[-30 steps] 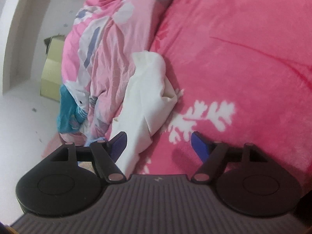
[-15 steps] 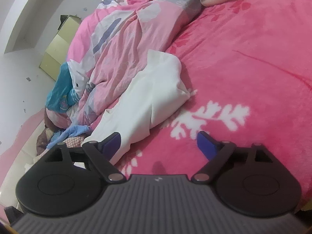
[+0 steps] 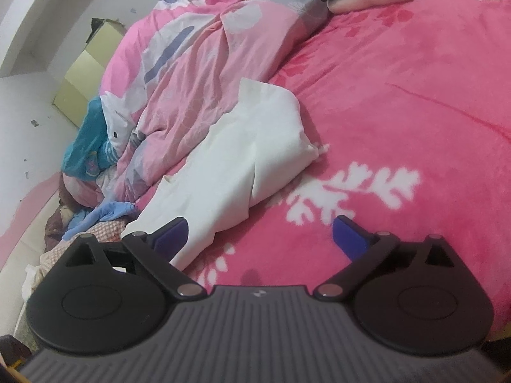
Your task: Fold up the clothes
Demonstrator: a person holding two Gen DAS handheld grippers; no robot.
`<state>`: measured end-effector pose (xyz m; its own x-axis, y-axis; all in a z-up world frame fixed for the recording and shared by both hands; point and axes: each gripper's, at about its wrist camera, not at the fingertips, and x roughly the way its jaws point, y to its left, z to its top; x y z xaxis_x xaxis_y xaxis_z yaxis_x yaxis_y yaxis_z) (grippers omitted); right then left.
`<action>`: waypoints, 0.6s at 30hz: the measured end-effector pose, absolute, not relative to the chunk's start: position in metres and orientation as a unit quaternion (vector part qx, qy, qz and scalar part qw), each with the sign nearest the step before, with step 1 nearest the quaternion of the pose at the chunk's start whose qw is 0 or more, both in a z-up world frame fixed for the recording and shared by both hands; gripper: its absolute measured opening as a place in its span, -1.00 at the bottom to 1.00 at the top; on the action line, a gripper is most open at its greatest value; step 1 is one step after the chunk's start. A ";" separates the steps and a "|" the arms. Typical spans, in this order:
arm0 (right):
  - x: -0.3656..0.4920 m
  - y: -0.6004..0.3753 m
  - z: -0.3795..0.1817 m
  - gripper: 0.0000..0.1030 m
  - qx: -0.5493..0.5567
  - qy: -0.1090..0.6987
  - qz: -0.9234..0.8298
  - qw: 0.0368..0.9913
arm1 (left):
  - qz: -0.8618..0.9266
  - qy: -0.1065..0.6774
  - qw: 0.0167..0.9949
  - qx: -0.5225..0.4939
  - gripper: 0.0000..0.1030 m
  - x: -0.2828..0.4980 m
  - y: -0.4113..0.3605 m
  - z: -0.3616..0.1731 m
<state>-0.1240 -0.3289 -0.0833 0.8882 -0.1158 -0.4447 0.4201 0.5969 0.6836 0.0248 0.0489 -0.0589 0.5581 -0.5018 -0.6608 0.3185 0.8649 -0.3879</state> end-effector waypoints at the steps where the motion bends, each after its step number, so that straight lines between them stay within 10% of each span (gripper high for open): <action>1: -0.125 -0.329 -0.083 0.90 0.426 0.182 -0.151 0.873 | -0.231 0.408 0.875 -0.121 0.99 0.025 0.050 -0.059; 11: -0.095 -0.342 -0.081 0.93 0.485 0.197 -0.128 0.842 | -0.203 0.368 0.883 -0.207 0.97 0.060 0.061 -0.065; 18: -0.058 -0.357 -0.088 0.91 0.514 0.177 -0.121 0.831 | -0.168 0.347 0.900 -0.202 0.37 0.086 0.061 -0.066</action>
<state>-0.0584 -0.3575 -0.0876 0.9081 -0.0201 -0.4182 0.3831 0.4430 0.8105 0.0860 0.0614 -0.0656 0.7025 -0.4431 -0.5569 0.1630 0.8619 -0.4802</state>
